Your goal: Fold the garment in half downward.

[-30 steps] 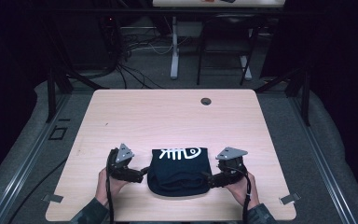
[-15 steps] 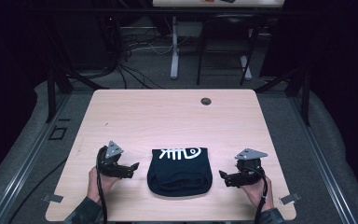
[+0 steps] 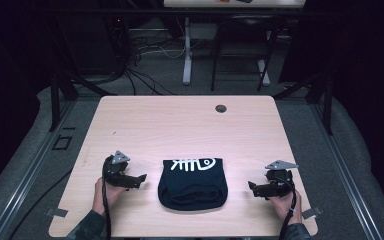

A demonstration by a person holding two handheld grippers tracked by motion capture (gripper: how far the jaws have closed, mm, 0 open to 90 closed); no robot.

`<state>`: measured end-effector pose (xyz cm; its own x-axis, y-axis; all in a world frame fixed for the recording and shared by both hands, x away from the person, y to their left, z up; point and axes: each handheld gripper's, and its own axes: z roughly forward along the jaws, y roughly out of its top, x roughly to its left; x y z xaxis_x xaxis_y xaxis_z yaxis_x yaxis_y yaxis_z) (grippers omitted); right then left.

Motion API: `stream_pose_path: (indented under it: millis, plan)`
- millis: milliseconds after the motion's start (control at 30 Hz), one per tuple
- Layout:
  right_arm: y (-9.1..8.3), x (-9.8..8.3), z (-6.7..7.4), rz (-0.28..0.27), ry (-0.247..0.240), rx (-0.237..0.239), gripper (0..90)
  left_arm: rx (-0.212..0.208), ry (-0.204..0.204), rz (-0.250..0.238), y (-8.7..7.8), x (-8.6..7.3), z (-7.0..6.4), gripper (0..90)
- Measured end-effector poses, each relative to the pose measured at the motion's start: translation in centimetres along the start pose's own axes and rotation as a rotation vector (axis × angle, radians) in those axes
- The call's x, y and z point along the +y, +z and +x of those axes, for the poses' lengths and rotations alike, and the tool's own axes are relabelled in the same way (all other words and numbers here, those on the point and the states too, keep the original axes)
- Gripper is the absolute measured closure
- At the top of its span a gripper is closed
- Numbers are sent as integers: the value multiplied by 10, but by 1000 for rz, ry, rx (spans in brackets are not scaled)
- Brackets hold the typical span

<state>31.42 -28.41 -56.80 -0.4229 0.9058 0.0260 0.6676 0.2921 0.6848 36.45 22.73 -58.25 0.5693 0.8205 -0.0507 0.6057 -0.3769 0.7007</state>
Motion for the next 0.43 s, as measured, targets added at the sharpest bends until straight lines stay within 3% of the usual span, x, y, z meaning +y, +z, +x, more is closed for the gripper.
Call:
stream_pose_path:
  millis: [100, 133, 200, 333, 433]
  plan:
    - [8, -8, -6, 16, 3, 2, 14, -13, -5, 1, 6, -1, 2, 0]
    - [11, -11, -8, 12, -10, 20, 9, -8, -1, -5, 6, -1, 3, 3]
    - [13, -14, -10, -15, -36, 2, 13, 3, 16, -16, 8, -2, 5, 5]
    - [17, -14, -9, -37, -36, 7, 0, 22, 51, -12, 10, -2, 4, 0]
    - [17, -14, -8, -38, -38, 3, 0, 20, 53, -13, 11, -2, 4, 0]
